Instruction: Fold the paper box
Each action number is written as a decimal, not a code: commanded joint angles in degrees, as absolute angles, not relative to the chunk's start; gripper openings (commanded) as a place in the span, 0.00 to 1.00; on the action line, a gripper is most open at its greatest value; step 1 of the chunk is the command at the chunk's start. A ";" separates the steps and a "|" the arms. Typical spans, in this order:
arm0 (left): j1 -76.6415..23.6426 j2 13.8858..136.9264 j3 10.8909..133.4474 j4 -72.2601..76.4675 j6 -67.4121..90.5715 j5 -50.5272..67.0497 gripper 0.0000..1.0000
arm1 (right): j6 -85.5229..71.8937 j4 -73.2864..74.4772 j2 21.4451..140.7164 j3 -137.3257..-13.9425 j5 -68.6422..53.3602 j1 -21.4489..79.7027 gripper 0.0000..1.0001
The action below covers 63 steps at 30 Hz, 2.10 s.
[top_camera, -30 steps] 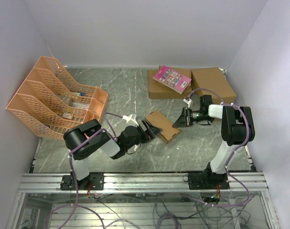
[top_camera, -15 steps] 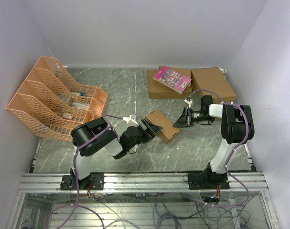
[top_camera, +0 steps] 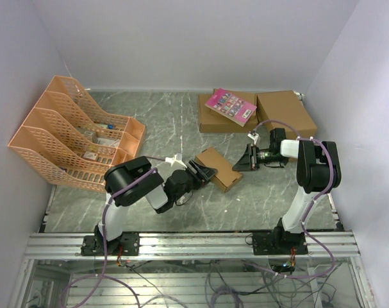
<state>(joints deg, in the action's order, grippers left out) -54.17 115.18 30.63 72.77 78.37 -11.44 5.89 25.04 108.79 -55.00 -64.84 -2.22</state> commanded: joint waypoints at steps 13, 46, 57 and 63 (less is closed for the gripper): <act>-53.61 104.63 29.07 63.30 69.89 -12.48 0.53 | 16.64 32.04 100.26 -57.85 -68.50 -9.54 0.66; -56.55 122.49 110.33 -77.92 24.80 -44.63 0.56 | 17.65 33.82 86.71 -58.53 -72.13 -18.37 0.69; -63.12 133.53 115.15 -76.55 26.14 -43.02 0.96 | 20.86 37.14 87.71 -59.40 -73.44 -20.14 0.69; -66.65 132.56 112.74 -71.92 22.89 -40.25 1.00 | 21.56 37.85 87.87 -59.63 -74.01 -21.07 0.69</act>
<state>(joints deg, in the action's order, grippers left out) -64.36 133.73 112.81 -75.46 25.63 -42.19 20.03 36.56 87.26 -58.46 -72.53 -20.03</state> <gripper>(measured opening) 0.994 0.691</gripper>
